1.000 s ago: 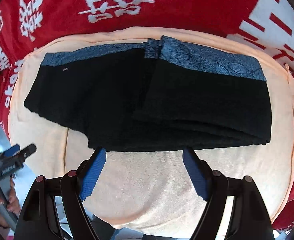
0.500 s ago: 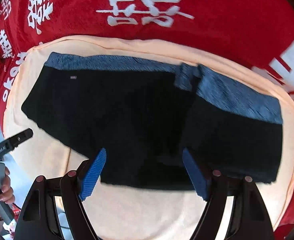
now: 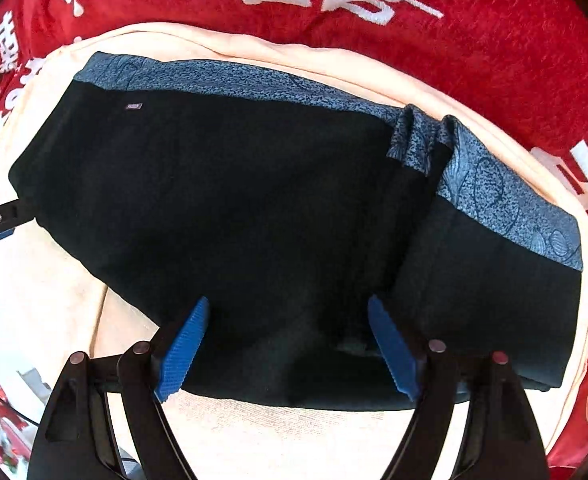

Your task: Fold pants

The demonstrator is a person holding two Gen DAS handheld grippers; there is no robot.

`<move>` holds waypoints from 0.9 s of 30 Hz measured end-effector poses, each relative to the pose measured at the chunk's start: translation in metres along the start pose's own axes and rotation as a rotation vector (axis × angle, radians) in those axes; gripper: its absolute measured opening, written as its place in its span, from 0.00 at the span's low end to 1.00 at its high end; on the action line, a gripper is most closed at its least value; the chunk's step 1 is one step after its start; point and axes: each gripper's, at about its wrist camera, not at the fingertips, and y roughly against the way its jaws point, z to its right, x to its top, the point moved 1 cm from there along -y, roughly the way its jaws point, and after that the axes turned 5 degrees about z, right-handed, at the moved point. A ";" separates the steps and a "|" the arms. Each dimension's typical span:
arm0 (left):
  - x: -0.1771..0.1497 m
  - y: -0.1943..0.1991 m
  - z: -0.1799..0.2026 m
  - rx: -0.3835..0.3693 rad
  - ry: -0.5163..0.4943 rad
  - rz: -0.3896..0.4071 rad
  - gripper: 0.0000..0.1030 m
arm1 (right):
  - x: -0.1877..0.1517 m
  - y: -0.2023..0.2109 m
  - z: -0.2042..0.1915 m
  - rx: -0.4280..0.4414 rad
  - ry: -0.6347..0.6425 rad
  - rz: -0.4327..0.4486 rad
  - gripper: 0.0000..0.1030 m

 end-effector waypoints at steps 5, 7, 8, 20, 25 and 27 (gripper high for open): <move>0.003 -0.004 -0.001 -0.016 0.001 -0.002 1.00 | 0.003 -0.004 -0.007 -0.016 0.019 -0.002 0.85; 0.005 -0.010 -0.002 -0.020 0.012 -0.010 1.00 | 0.002 -0.004 -0.007 -0.013 0.019 -0.003 0.87; 0.005 -0.011 -0.003 -0.021 0.020 -0.014 1.00 | 0.003 -0.004 -0.007 -0.009 0.019 -0.003 0.88; 0.010 -0.022 -0.005 -0.166 0.097 0.019 1.00 | 0.003 -0.009 -0.011 0.022 -0.005 0.005 0.90; 0.017 -0.014 -0.002 -0.310 0.146 0.031 1.00 | 0.003 -0.009 -0.011 0.036 -0.012 0.017 0.91; 0.019 -0.015 0.000 -0.328 0.134 0.052 1.00 | 0.002 -0.009 -0.011 0.043 -0.012 0.027 0.91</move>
